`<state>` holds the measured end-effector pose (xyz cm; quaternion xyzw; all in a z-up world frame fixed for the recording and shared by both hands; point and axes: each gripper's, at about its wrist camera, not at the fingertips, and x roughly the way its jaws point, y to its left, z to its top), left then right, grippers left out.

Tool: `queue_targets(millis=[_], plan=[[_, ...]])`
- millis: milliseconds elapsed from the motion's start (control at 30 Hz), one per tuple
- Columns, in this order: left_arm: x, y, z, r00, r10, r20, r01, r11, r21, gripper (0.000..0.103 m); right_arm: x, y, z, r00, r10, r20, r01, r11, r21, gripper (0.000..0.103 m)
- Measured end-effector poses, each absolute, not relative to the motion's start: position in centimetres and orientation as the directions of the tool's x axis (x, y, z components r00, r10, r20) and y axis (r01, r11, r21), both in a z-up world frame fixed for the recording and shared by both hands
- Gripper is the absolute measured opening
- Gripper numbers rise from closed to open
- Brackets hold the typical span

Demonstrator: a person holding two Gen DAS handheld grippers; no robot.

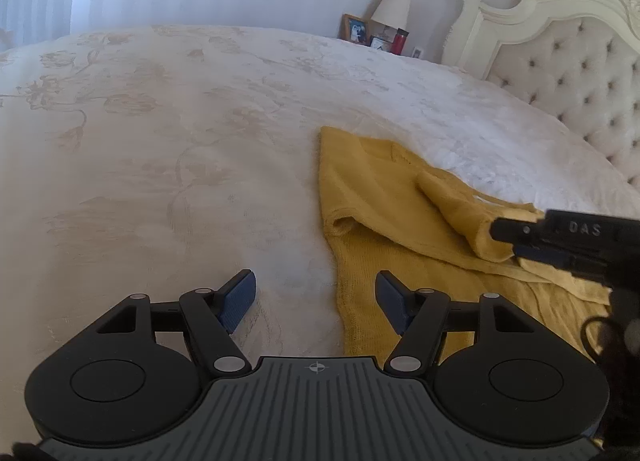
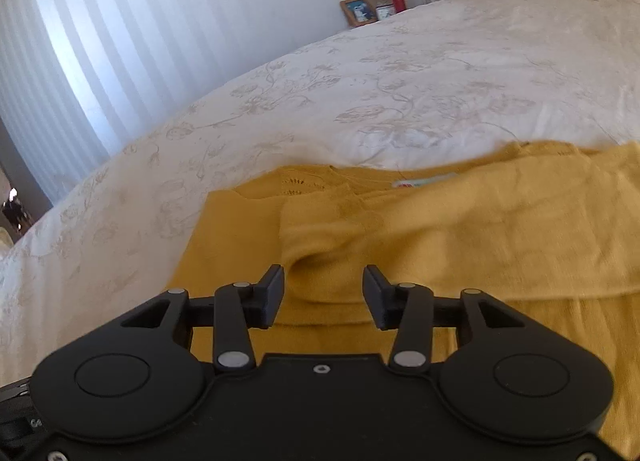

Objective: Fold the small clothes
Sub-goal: 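Lay the sleeve across the body and open the right tool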

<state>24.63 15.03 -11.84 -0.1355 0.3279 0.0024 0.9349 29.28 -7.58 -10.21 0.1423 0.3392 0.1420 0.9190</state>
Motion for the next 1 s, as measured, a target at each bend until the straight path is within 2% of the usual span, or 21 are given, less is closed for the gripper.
queue_targets(millis=[167,300,367,400,533,733,867,1000], plan=[[24.5,14.2,-11.5,0.789,-0.081,-0.609,-0.067,0.974,-0.217,0.065,24.5,-9.3,-10.3,0.802,0.237,-0.549,-0.079,0.952,0.295,0.056],[24.5,12.6,-10.7,0.796,-0.082,-0.600,-0.026,0.985,-0.170,0.065,24.6,-9.9,-8.7,0.829,0.172,-0.532,-0.039,0.967,0.250,0.056],[24.9,11.6,-10.3,0.795,-0.094,-0.599,0.000,0.988,-0.155,0.065,24.2,-10.5,-8.5,0.852,0.147,-0.503,-0.009,0.964,0.267,0.060],[25.1,10.9,-10.0,0.796,-0.097,-0.598,0.019,0.991,-0.136,0.065,24.0,-10.7,-8.9,0.850,0.136,-0.509,0.013,0.960,0.278,0.063],[26.7,8.0,-9.0,0.805,-0.092,-0.586,0.071,0.996,-0.058,0.066,24.5,-11.0,-9.8,0.812,0.083,-0.578,0.068,0.969,0.236,0.063],[30.2,4.0,-8.4,0.809,-0.110,-0.577,0.120,0.993,-0.021,0.066,24.1,-13.1,-10.0,0.823,0.040,-0.567,0.136,0.955,0.265,0.065],[32.4,2.2,-9.0,0.789,-0.113,-0.603,0.138,0.990,-0.005,0.065,24.1,-14.4,-10.3,0.819,0.055,-0.571,0.160,0.934,0.319,0.065],[33.5,0.6,-9.8,0.782,-0.089,-0.617,0.170,0.983,0.073,0.065,24.0,-15.3,-10.3,0.827,0.050,-0.560,0.181,0.920,0.349,0.065]])
